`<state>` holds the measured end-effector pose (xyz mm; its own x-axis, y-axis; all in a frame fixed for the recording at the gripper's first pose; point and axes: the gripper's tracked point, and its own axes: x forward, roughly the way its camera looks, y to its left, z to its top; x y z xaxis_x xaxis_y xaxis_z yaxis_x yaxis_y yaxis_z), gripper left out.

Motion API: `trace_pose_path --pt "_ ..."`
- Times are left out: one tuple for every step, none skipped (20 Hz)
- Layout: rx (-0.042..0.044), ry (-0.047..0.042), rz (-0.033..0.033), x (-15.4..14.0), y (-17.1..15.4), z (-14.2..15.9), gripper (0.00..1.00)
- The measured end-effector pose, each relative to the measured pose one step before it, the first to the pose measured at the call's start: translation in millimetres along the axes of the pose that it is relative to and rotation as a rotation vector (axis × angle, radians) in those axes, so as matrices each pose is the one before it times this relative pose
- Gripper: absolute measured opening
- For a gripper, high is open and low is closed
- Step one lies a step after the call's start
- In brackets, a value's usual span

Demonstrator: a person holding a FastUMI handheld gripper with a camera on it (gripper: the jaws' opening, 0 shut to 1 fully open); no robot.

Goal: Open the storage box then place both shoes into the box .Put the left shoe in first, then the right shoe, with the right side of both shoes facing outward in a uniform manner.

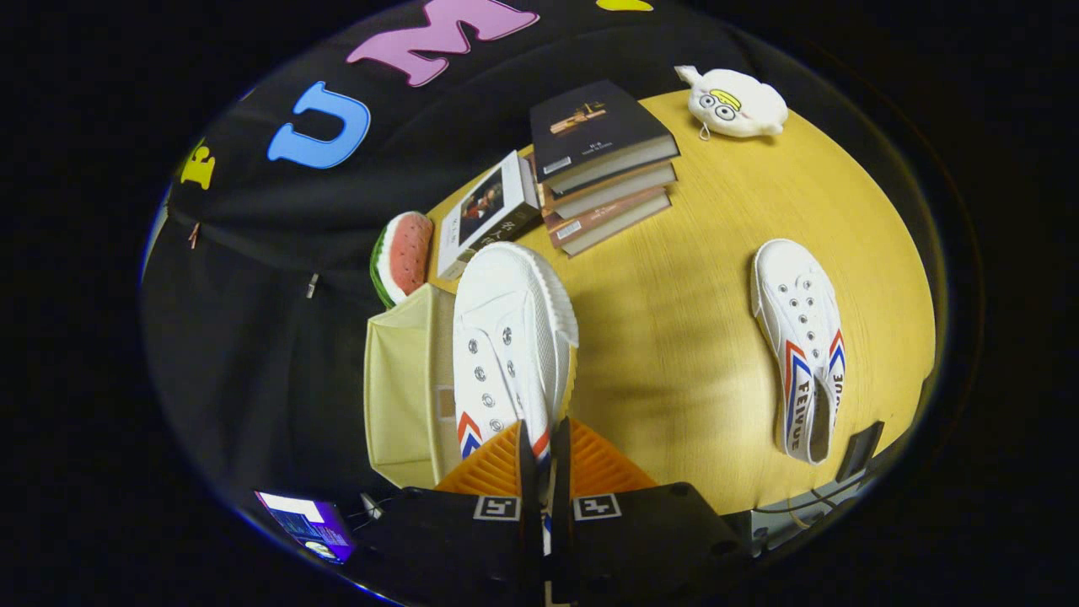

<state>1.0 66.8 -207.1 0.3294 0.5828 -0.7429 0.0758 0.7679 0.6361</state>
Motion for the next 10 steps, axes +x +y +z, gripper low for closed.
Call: trace_pose_path --pt "0.00520 -0.01517 0.01394 -5.36 18.17 0.90 0.08" --pt "0.00574 -0.01124 0.01434 -2.57 17.09 0.63 0.08" --pt "0.00198 -0.01060 0.01536 -0.45 17.29 -1.39 0.08" --pt "-0.00048 -0.00850 0.01446 1.80 17.36 -1.89 0.08" --pt "-0.00168 -0.00551 0.01150 2.60 14.60 -2.88 0.08" --pt "-0.00282 0.00270 0.00979 5.35 14.62 -4.51 0.08" --pt "0.00098 0.00140 0.00840 6.12 13.93 -5.70 0.08" --pt "-0.00442 0.00683 0.01078 8.96 14.71 -5.11 0.08" --pt "-0.00234 0.00187 0.00791 8.67 12.58 -6.11 0.08" --pt "-0.00606 0.00425 0.00732 10.76 12.04 -5.82 0.08"
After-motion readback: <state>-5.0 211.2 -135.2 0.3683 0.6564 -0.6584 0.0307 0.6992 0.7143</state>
